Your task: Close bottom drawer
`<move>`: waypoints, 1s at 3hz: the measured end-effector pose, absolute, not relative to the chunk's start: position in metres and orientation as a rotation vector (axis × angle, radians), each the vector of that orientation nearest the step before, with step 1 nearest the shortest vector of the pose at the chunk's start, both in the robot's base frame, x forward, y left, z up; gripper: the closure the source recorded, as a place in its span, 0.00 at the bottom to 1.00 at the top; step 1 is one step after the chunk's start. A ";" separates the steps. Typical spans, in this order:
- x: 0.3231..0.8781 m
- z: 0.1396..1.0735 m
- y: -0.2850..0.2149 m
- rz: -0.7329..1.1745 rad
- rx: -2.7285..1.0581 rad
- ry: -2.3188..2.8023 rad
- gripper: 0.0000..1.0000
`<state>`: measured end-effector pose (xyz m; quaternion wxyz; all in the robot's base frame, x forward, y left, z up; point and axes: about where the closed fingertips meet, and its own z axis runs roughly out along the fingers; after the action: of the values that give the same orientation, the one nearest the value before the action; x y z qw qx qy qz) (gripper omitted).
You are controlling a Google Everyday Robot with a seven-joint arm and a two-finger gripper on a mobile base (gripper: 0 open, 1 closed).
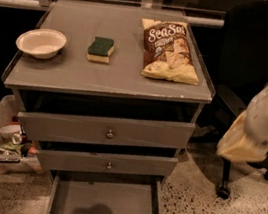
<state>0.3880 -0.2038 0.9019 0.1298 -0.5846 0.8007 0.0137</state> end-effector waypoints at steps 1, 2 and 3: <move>0.351 0.829 -0.192 0.186 -1.708 2.422 1.00; 0.327 0.799 -0.196 0.233 -1.748 2.480 1.00; 0.327 0.799 -0.196 0.233 -1.748 2.480 1.00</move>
Offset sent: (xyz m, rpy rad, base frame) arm -0.0292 0.0098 -0.0571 0.0271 0.0994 -0.0163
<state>0.3271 -0.1956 0.7992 0.0493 -0.5737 0.8140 0.0766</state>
